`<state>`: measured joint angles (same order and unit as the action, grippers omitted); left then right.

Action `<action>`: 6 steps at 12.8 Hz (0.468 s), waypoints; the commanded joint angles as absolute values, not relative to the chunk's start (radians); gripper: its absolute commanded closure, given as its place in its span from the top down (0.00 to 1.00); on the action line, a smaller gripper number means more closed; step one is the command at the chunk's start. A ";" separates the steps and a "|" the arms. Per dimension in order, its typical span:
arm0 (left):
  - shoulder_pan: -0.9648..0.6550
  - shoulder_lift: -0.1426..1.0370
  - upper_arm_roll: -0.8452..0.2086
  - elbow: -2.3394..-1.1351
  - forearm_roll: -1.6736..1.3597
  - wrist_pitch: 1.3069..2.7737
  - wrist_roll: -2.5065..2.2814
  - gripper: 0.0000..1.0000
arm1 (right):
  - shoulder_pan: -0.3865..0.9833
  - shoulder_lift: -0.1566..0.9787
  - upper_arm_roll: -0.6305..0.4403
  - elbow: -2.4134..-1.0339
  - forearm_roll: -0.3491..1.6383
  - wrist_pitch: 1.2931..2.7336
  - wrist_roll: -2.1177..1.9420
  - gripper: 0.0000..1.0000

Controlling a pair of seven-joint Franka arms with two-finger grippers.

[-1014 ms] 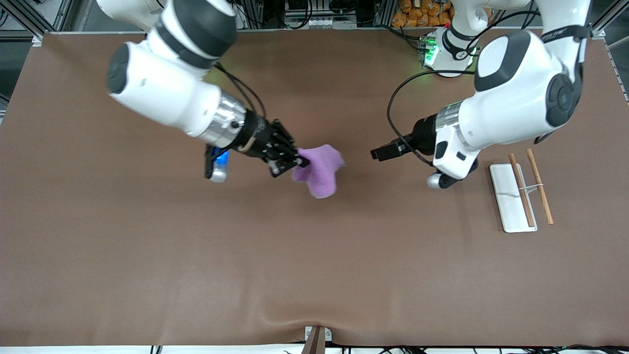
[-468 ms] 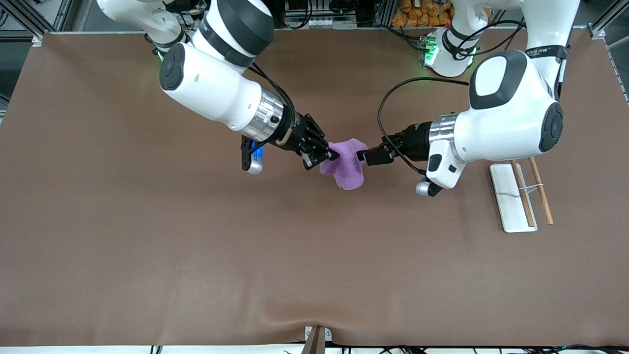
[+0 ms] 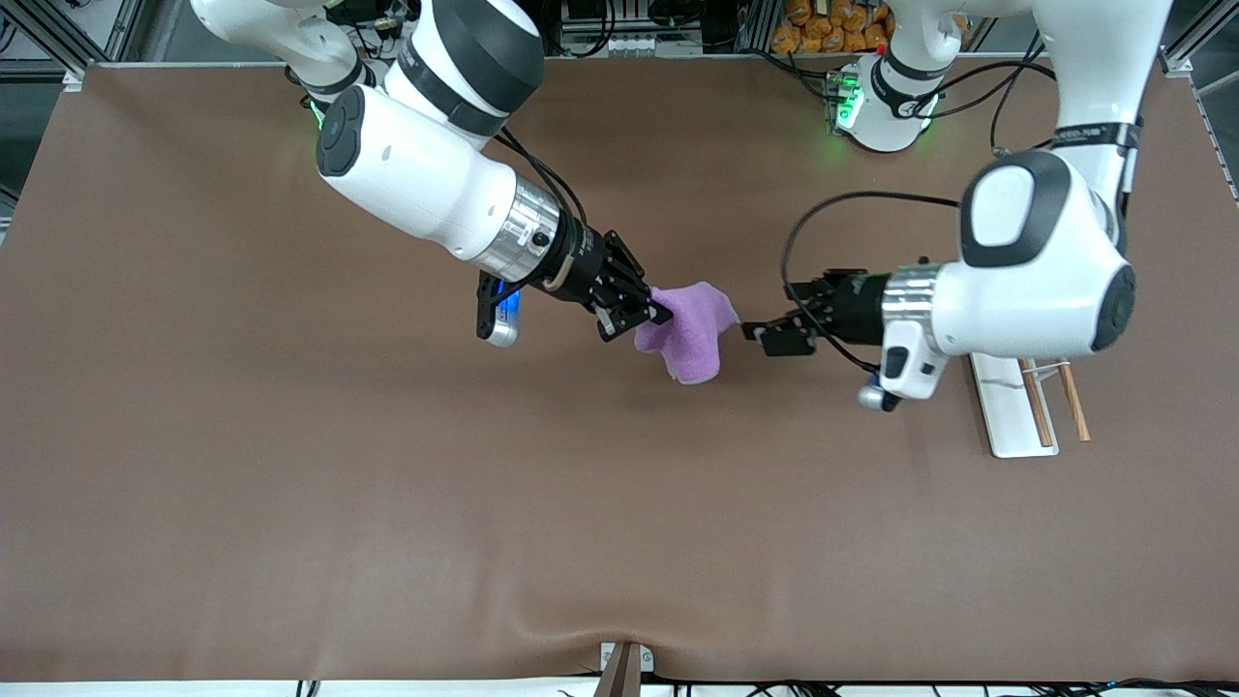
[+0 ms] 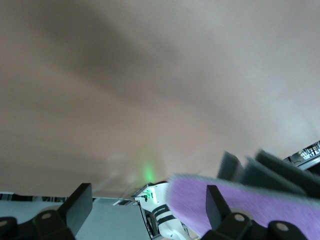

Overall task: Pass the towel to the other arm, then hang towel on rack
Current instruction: 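Grasp the towel's hanging edge with the left gripper beside the right gripper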

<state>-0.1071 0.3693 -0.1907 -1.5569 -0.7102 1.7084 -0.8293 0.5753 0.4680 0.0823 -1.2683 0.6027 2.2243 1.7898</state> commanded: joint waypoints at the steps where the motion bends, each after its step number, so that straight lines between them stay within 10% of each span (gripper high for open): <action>1: -0.106 0.391 -0.198 -1.559 -0.771 1.704 -0.903 1.00 | 0.589 0.472 0.071 -1.255 0.620 2.230 1.809 0.00; 6: -0.126 0.403 -0.202 -1.565 -0.825 1.710 -1.090 1.00 | 0.591 0.472 0.071 -1.255 0.618 2.230 1.810 0.00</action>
